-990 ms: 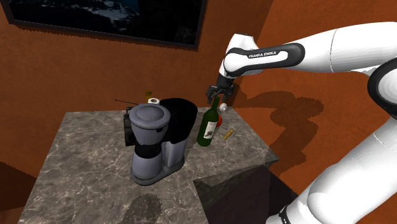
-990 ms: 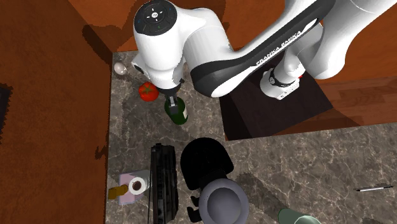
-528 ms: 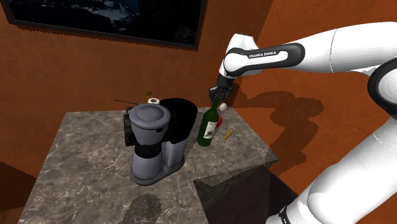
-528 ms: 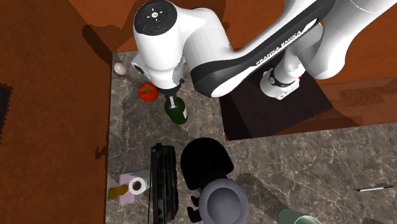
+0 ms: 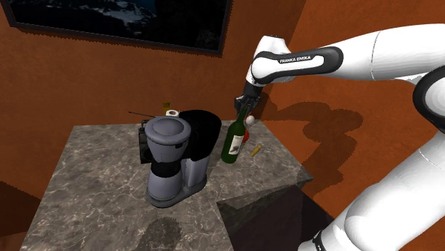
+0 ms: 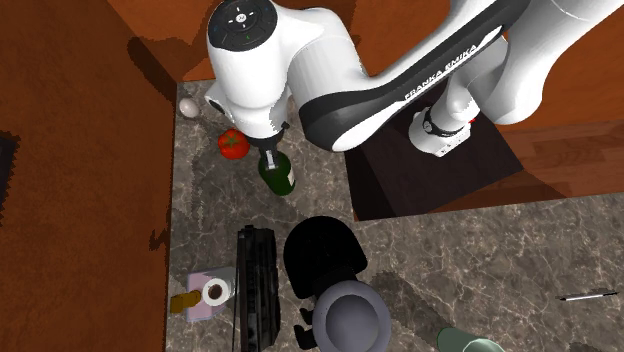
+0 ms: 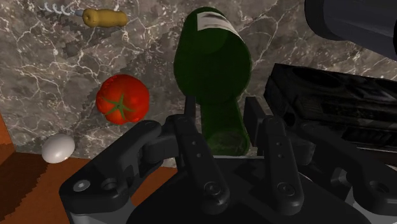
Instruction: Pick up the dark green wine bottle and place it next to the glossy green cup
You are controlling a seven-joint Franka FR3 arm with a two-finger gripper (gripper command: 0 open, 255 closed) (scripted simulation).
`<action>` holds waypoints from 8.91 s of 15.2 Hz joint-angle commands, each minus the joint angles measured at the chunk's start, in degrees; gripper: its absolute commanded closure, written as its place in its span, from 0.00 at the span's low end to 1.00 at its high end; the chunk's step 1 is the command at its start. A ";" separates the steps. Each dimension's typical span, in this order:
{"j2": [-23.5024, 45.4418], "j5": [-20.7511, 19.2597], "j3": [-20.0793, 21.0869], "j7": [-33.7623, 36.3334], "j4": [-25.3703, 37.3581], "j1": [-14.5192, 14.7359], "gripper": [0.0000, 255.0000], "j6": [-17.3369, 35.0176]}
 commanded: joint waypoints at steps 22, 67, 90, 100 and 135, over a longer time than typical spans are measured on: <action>-1.80 0.02 0.01 -0.08 15.57 0.00 1.00 -17.35; -24.75 6.25 19.82 30.27 9.61 11.78 1.00 -33.77; -13.53 8.01 51.59 66.81 26.17 15.34 1.00 -37.07; 21.25 -22.84 70.03 97.94 48.95 34.53 1.00 -45.28; 21.52 -22.98 70.52 103.64 21.61 29.06 1.00 -19.66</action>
